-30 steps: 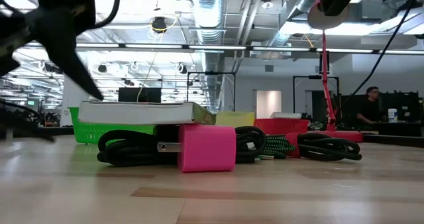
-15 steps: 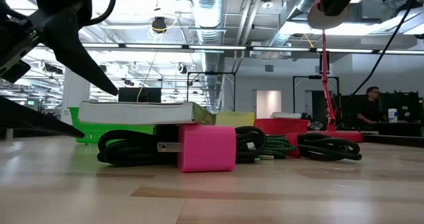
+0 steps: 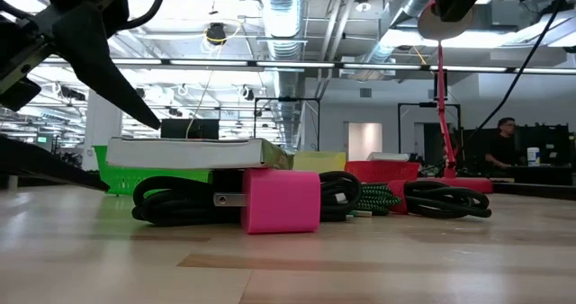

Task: Pick and place items into bin
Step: Put the white card reader box into the red bin

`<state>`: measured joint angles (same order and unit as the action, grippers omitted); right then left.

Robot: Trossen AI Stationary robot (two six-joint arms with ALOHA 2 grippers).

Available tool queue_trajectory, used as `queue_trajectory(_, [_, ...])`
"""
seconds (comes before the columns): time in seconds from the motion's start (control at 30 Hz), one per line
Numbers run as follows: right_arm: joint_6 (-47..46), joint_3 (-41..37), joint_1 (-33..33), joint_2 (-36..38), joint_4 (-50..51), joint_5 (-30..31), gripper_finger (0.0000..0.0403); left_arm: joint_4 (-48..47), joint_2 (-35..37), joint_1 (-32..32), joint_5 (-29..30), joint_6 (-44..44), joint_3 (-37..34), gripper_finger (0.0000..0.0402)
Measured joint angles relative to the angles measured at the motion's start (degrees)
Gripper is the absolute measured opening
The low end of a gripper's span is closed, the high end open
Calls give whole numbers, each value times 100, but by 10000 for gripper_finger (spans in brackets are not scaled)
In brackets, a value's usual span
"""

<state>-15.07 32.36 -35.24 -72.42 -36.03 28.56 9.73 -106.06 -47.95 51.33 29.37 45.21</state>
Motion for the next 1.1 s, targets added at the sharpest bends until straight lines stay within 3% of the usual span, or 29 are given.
queue_trajectory(1.1, [0,0,0,0,2,-1,120,506,-3,360,-522,607,0,222])
